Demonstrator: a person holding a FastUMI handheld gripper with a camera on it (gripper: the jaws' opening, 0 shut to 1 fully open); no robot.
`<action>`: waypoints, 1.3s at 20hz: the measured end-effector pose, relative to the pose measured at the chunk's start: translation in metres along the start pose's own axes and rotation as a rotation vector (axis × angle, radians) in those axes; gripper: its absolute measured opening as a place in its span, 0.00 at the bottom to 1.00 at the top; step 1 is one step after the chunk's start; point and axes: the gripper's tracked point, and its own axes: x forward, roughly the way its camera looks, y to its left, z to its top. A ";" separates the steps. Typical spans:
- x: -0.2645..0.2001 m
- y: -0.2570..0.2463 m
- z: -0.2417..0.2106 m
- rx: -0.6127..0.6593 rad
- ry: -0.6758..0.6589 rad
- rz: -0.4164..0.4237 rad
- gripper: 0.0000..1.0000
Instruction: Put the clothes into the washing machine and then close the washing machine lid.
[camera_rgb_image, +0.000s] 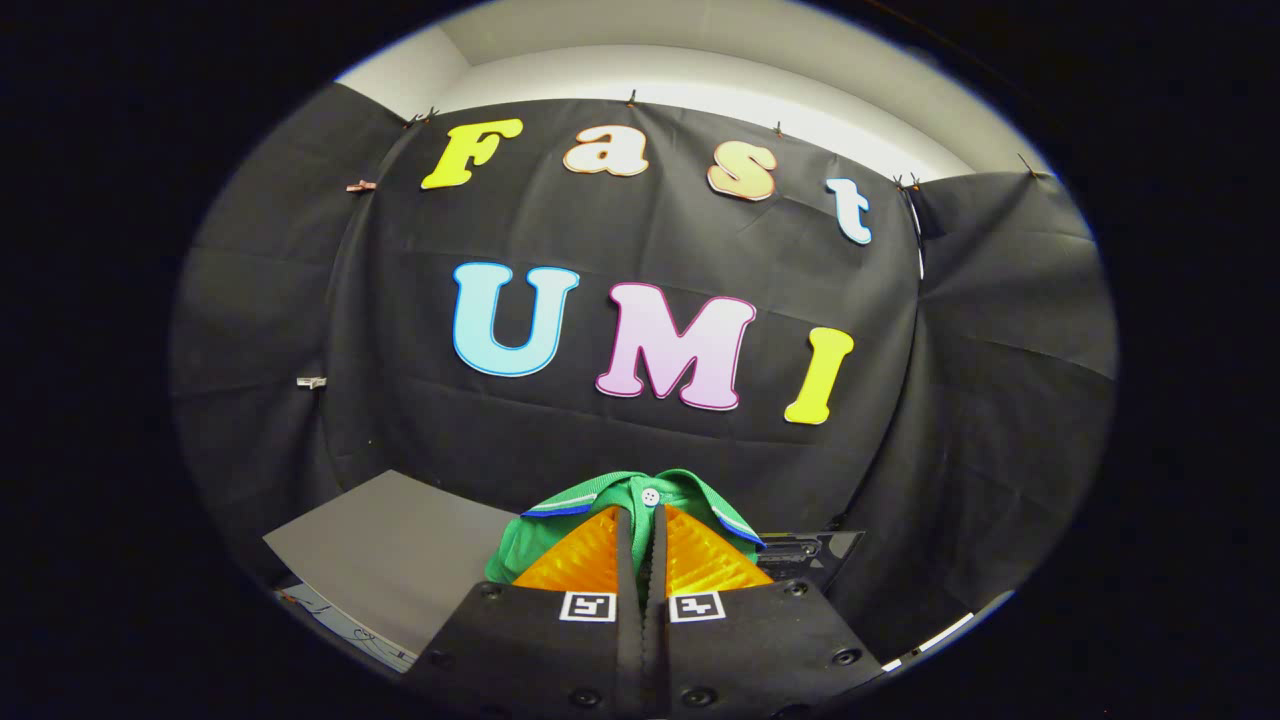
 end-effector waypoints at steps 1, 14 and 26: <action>0.003 -0.014 -0.005 -0.001 -0.001 0.001 0.05; 0.047 -0.145 -0.132 -0.006 0.111 -0.122 0.05; 0.086 -0.166 -0.272 -0.007 0.261 -0.177 0.05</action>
